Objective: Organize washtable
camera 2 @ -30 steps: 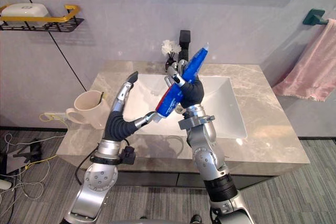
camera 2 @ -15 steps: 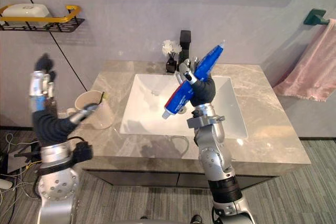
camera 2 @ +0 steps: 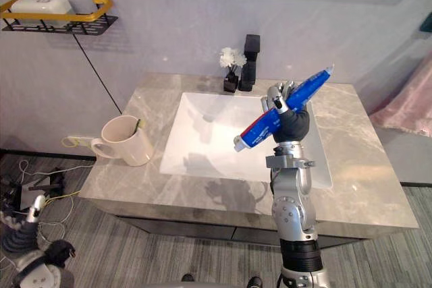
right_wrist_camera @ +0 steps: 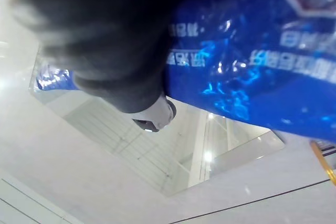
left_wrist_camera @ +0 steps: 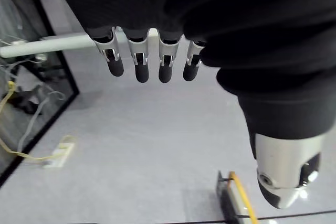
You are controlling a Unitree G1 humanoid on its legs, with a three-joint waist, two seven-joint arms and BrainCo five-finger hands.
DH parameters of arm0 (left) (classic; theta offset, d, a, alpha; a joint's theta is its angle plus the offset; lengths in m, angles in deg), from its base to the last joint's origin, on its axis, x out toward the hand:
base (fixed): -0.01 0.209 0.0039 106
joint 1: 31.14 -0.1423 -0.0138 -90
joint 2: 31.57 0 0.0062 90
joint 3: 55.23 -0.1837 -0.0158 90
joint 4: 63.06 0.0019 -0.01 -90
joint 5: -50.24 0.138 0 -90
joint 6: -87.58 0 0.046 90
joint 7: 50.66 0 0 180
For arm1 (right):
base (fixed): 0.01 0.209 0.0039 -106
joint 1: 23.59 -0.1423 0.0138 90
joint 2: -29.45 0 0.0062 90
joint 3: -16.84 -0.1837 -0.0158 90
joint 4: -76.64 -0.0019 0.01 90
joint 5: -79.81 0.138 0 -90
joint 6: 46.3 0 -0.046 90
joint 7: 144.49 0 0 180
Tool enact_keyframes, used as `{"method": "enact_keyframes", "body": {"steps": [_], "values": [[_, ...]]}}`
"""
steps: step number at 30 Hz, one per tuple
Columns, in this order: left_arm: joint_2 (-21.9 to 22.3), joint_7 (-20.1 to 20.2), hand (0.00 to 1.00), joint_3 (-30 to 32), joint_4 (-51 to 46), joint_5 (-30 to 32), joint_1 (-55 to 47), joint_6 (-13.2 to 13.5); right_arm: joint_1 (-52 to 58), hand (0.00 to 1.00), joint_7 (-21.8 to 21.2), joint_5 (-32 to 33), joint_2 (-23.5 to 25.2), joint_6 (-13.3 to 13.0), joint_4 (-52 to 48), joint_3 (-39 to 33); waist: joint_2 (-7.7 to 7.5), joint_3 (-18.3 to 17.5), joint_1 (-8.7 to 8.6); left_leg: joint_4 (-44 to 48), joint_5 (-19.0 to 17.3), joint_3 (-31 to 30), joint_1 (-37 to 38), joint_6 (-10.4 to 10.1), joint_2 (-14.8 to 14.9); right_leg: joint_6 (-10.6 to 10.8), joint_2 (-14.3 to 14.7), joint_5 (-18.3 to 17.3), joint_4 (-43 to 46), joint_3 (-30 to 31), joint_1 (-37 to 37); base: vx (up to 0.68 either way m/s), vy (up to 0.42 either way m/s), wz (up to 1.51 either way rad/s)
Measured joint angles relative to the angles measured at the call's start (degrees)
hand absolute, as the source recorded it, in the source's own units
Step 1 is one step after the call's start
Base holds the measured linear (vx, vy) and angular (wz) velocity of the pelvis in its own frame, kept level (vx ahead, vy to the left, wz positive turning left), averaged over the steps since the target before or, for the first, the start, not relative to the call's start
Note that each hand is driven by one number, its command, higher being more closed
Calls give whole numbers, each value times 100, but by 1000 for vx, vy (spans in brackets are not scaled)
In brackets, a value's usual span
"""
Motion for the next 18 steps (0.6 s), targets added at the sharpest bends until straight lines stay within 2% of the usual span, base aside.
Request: {"method": "enact_keyframes", "body": {"steps": [7, 11, 18], "values": [[-56, 253, 0, -76, 2941, 16, 187, -320, -4, 100, -1, 5, 5, -9, 0, 255, -99, 29, 3, 52, -6, -11, 13, -3, -8, 13, -14, -28, 0, -40, 54, -25, -4, 3], [-74, 495, 0, -501, 3637, 197, 227, -465, -3, 100, -2, 3, 11, -11, 4, 389, -116, 39, 0, 106, -7, -14, -3, -5, 0, 19, -46, -63, 0, -66, 85, -63, -13, 3], [-199, 645, 0, -868, 3999, 378, 424, -479, -3, 100, -1, -13, 12, -39, 8, 469, -158, 66, -2, 108, -4, -61, -7, -3, -9, 20, -56, -63, 0, -133, 96, -17, -1, 1]]}}
